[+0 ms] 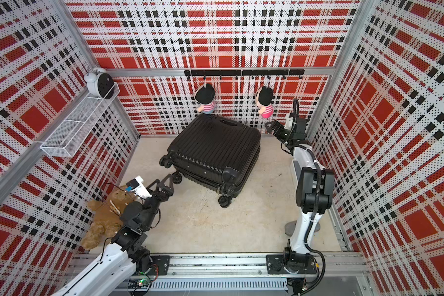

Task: Open the suitcase zippers
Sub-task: Adjust the suitcase at the center of the board.

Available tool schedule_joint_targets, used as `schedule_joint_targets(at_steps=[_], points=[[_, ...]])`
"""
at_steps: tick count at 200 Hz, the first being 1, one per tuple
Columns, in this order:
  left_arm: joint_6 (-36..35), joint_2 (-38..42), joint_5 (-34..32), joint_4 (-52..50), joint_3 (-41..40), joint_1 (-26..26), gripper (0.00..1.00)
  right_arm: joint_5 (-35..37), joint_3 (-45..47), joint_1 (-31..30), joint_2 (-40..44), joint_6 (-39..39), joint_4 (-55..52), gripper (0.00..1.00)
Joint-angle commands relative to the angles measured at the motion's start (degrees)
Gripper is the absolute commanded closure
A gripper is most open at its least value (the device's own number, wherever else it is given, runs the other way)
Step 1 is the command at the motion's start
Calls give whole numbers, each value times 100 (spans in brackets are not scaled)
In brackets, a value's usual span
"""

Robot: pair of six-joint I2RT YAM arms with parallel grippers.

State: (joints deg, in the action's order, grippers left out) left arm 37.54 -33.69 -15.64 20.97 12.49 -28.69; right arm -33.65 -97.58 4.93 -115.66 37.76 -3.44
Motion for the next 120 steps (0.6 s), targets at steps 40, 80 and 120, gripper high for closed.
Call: schedule_joint_targets(at_steps=[40, 80, 120], points=[[621, -1154, -1486, -309, 138, -3122, 2, -705, -2058, -458, -1364, -1083, -2014, 0], [895, -2272, -1885, 51, 185, -3623, 2, -1002, -1629, -709, -1307, -1407, -2154, 2], [917, -1875, -1059, 687, -16, -1980, 1, -1248, -544, -958, -712, -1556, -1800, 7]])
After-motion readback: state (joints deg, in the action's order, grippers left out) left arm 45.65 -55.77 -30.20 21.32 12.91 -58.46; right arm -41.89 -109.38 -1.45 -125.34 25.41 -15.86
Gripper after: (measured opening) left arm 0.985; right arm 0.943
